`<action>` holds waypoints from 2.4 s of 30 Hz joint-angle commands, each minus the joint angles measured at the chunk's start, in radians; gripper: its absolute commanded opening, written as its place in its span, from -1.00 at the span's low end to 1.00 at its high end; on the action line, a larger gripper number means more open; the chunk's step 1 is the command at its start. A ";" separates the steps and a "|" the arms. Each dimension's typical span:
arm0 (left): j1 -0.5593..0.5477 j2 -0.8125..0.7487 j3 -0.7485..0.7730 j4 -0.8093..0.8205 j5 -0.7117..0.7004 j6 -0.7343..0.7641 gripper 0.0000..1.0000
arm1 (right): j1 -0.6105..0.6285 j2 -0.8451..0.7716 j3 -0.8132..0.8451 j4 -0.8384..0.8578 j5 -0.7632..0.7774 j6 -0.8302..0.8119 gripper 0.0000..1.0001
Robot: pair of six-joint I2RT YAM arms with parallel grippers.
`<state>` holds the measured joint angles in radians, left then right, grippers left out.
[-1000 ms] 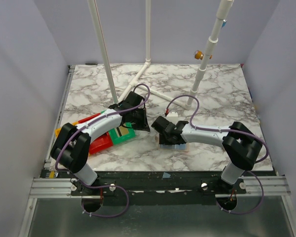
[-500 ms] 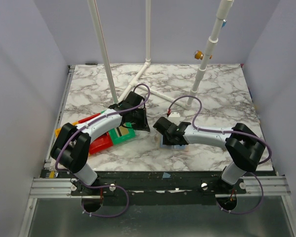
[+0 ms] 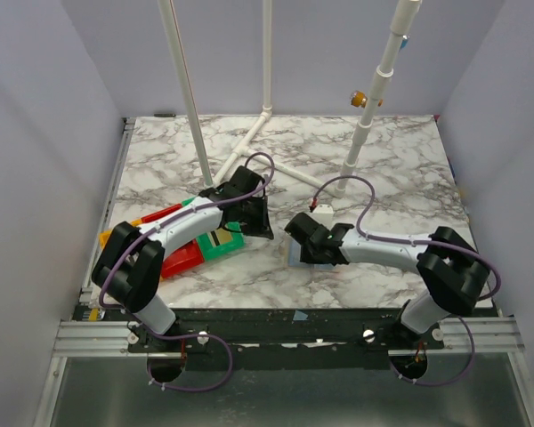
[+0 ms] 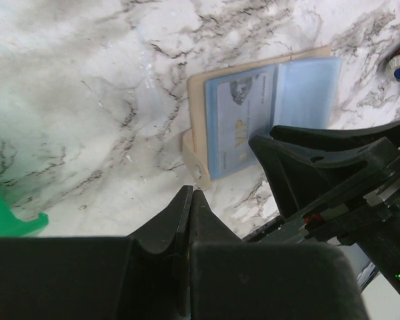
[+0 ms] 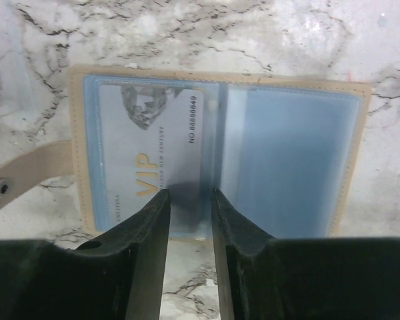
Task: Take the credit cards out of the card holder
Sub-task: Remove the credit card from the card holder.
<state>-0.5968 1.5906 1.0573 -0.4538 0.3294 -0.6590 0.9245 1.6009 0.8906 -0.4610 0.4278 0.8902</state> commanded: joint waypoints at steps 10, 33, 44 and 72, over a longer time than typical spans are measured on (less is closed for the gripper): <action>-0.143 0.135 0.161 0.011 0.053 -0.029 -1.00 | -0.159 -0.226 -0.227 0.256 -0.265 0.030 -0.33; -0.150 0.333 0.170 0.051 -0.006 -0.025 -1.00 | -0.291 -0.239 -0.371 0.452 -0.459 0.088 -0.42; -0.155 0.357 0.186 0.041 -0.010 -0.022 -1.00 | -0.316 -0.255 -0.396 0.453 -0.464 0.081 -0.41; -0.136 0.288 0.150 0.009 -0.066 0.007 -1.00 | -0.387 -0.239 -0.472 0.600 -0.581 0.097 -0.40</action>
<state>-0.7334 1.8973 1.2217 -0.4397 0.2878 -0.6689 0.5426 1.3491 0.4343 0.1272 -0.1410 0.9798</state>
